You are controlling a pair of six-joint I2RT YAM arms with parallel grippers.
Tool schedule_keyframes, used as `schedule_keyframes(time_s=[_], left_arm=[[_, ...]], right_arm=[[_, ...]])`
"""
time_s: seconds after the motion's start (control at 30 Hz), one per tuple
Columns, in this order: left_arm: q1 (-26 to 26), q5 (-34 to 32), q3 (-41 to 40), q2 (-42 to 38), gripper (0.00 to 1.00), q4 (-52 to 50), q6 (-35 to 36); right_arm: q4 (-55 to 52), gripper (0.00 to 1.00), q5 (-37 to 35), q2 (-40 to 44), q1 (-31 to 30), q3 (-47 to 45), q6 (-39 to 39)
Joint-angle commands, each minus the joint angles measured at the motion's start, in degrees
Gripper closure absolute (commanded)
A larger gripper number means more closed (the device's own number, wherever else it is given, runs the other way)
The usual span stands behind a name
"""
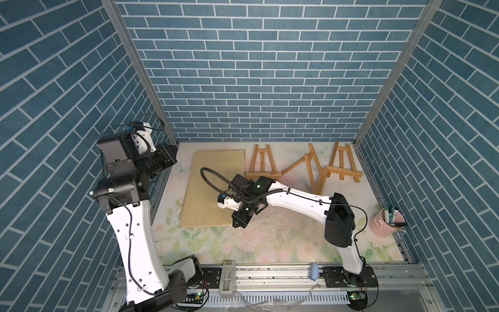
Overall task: Disassemble the easel
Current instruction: Adjust the drawing board.
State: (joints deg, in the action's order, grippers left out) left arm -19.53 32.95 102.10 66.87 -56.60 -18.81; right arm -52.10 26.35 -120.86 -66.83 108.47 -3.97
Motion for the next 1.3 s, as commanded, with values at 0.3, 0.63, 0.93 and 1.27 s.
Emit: schedule_keyframes(time_s=[0.3, 0.63, 0.93, 1.27], left_arm=[[5.65, 3.77, 1.88, 1.03, 0.86, -2.53, -1.54], [7.26, 2.56, -1.67, -0.37, 0.86, -0.64, -3.24], [7.77, 2.73, -2.83, -0.13, 0.86, 0.35, -3.09], [7.75, 3.04, -3.22, 0.3, 0.86, 0.37, -2.42]], right_arm=[[-3.33, 0.98, -5.58, -15.58, -5.41, 13.24, 4.53], [-7.69, 0.98, -15.95, -20.99, -6.3, 18.4, 9.59], [-6.79, 0.98, -18.43, -24.05, -6.79, 22.79, 11.48], [-6.85, 0.99, -26.18, -26.4, -6.91, 24.41, 13.28]])
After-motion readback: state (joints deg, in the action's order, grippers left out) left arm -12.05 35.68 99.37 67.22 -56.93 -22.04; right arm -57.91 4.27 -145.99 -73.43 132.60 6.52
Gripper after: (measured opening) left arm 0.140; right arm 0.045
